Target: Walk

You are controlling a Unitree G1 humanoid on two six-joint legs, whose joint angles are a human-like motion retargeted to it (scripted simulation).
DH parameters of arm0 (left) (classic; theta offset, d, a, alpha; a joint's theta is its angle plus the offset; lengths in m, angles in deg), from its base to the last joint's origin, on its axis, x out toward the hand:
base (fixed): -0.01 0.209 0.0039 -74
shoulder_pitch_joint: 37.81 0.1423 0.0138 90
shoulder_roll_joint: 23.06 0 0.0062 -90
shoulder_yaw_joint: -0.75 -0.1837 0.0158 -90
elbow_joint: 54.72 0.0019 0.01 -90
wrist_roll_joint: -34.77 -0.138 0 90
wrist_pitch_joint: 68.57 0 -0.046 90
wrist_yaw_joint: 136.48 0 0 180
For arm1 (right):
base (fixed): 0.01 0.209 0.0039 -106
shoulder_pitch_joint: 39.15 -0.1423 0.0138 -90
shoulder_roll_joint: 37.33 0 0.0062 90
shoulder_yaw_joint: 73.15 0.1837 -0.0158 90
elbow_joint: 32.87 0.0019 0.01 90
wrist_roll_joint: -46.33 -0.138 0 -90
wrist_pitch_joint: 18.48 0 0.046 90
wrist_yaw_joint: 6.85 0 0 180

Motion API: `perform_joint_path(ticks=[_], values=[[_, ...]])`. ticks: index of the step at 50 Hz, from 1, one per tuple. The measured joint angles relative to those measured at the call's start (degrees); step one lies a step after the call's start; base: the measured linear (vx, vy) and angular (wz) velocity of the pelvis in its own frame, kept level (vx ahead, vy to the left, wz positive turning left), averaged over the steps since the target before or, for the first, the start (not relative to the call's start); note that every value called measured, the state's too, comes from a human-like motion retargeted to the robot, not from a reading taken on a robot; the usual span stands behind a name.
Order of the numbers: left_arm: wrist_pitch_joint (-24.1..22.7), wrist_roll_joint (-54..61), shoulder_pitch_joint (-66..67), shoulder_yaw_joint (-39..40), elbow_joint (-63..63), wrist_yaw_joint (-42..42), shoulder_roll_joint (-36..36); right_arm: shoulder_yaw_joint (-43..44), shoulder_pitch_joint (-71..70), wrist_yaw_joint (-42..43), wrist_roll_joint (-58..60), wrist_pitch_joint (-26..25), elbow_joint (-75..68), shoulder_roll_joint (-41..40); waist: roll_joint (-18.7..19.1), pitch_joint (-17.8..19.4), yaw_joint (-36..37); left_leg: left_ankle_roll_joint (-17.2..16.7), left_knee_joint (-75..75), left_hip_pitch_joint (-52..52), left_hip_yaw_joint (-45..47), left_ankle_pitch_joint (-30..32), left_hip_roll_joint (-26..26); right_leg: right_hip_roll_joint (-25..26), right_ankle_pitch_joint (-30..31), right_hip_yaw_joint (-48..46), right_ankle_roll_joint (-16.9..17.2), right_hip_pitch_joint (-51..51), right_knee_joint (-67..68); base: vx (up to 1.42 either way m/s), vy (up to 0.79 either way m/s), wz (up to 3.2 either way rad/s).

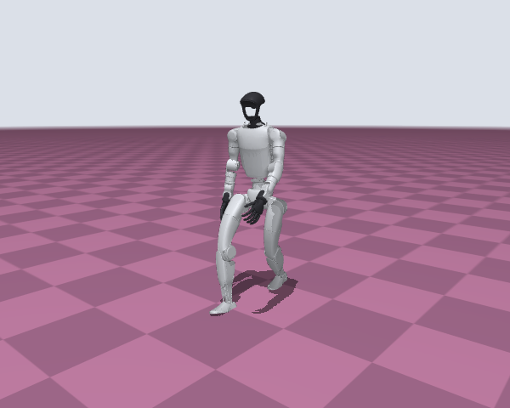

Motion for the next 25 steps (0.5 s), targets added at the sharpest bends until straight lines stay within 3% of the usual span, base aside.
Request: perform_joint_path(ticks=[3,5,7,10,13,17,20,25], values=[[-0.2,1.1,1.9,0.6,-0.3,-0.2,-1.1,0.1,0.5,0.8,0.3,-0.4,-1.5,0.1,3.0,-0.6,-0.1,-5.2,11.7,-0.9,-1.4,5.0,2.7,2.3,1.5,-1.4,-3.2,0.2,8.5,0.83,-0.1,0.07],[0.1,2.1,4.4,0.9,0.4,0.2,-2.4,-0.1,0.2,1.0,-0.2,-0.5,-2.8,0.7,6.5,0.0,-0.4,-10.9,23.4,-3.4,-2.7,13.9,5.4,5.2,0.2,-2.9,-6.4,1.8,13.0,0.78,-0.1,0.04],[0.7,2.3,6.7,0.9,1.5,1.1,-3.8,-0.1,-0.4,0.6,-0.9,-0.1,-3.1,1.7,9.5,0.5,-0.1,-16.8,34.7,-8.2,-3.4,26.9,7.3,8.5,-2.5,-3.5,-9.6,4.3,14.3,0.75,-0.05,-0.14],[2.2,1.9,9.5,0.2,4.0,3.0,-5.3,0.4,-1.8,0.1,-1.9,0.3,-2.6,3.0,11.2,0.8,1.0,-18.1,48.1,-17.2,-1.2,36.8,10.1,11.1,-6.3,-2.5,-12.1,8.6,14.0,0.74,-0.05,-0.22],[3.3,1.0,12.2,-0.2,7.2,4.8,-6.0,0.4,-3.3,0.3,-2.4,0.8,-1.4,3.5,11.9,0.9,3.0,-13.8,56.4,-26.7,0.4,31.2,15.9,14.2,-8.4,-1.2,-12.9,14.8,10.4,0.7,-0.15,-0.37],[4.0,0.1,16.0,0.6,10.9,6.4,-5.9,0.5,-5.1,-0.1,-2.2,1.7,1.9,4.1,11.6,1.6,5.9,-9.1,54.9,-36.3,2.1,22.0,19.9,16.5,-10.9,1.6,-12.6,24.9,5.1,0.67,-0.12,-0.43],[4.1,-0.7,18.7,1.8,13.1,6.9,-5.3,0.7,-6.6,-0.4,-1.6,2.6,4.9,4.3,10.7,2.5,7.7,-8.6,46.1,-41.5,3.1,18.9,20.0,16.9,-13.0,4.0,-12.2,32.3,2.0,0.65,-0.09,-0.47],[4.0,-4.2,21.9,3.3,15.7,6.6,-4.2,0.6,-9.5,-0.7,0.5,3.8,8.4,4.5,8.5,2.9,9.7,-11.5,23.6,-46.6,4.0,22.2,16.2,16.1,-15.5,7.1,-11.5,42.2,-3.0,0.64,-0.05,-0.35]])
